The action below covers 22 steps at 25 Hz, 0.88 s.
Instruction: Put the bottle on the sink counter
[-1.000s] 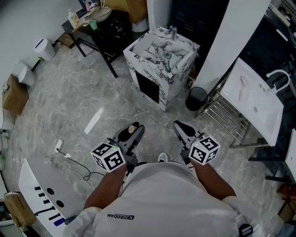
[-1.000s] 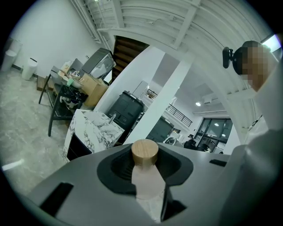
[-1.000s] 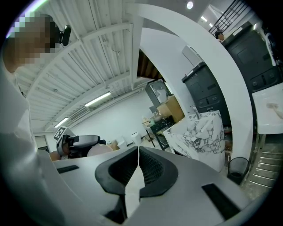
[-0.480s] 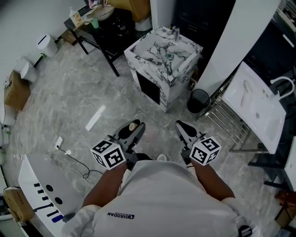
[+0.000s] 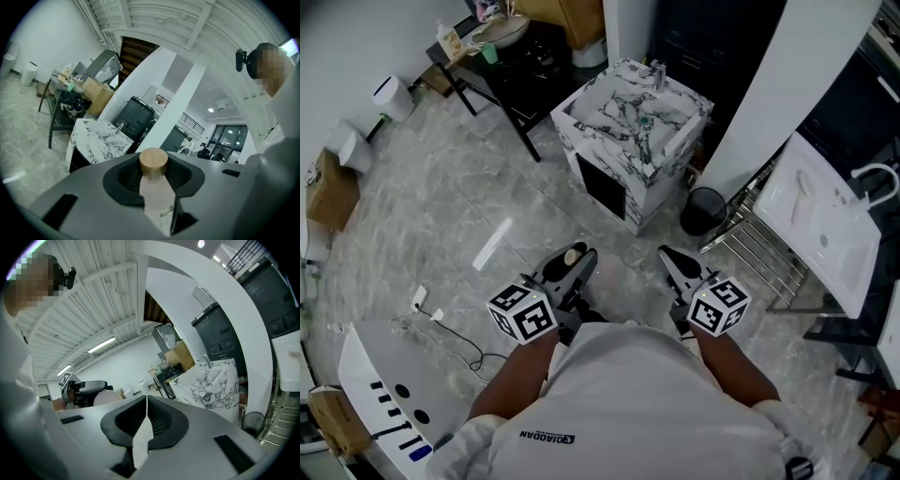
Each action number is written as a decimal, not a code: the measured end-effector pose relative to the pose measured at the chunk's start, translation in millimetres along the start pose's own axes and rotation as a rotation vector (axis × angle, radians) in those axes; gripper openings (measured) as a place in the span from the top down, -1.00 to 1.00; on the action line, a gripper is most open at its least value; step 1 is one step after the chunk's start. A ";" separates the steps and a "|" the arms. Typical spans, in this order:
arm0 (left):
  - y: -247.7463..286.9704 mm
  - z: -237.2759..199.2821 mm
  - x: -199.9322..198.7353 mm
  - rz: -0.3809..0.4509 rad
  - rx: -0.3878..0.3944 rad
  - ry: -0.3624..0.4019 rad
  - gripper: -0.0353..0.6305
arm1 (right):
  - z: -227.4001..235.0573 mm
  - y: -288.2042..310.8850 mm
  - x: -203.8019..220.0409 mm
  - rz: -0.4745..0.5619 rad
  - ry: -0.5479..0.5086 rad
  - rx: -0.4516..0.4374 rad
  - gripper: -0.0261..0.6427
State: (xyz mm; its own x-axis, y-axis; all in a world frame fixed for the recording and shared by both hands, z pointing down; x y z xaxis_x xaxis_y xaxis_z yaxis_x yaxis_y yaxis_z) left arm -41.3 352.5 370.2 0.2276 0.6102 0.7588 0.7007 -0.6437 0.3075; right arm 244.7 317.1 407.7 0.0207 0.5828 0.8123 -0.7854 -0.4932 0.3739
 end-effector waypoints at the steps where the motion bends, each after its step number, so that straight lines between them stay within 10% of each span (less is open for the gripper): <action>1: 1.5 -4.8 -2.8 0.001 0.003 -0.001 0.50 | 1.3 5.1 -2.8 -0.001 -0.003 0.001 0.79; 22: 7.6 -207.0 -155.5 -0.061 0.113 0.055 0.50 | -8.6 204.3 -95.2 0.042 0.034 0.141 0.79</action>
State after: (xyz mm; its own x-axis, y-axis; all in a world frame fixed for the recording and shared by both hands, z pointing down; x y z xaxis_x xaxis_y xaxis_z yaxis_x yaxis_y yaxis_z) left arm -211.3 157.1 373.4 0.1468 0.6187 0.7718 0.7845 -0.5480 0.2901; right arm 76.9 166.4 402.9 -0.0330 0.5803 0.8137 -0.6903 -0.6020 0.4014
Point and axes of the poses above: the fingertips, and each gripper's own axes: y forward along the fingers, z to its right, x out of its underside, the point moved 10 cm from there along -y, backward along the fingers, and after that the axes turned 12 degrees about -z, right-handed, at the moved point
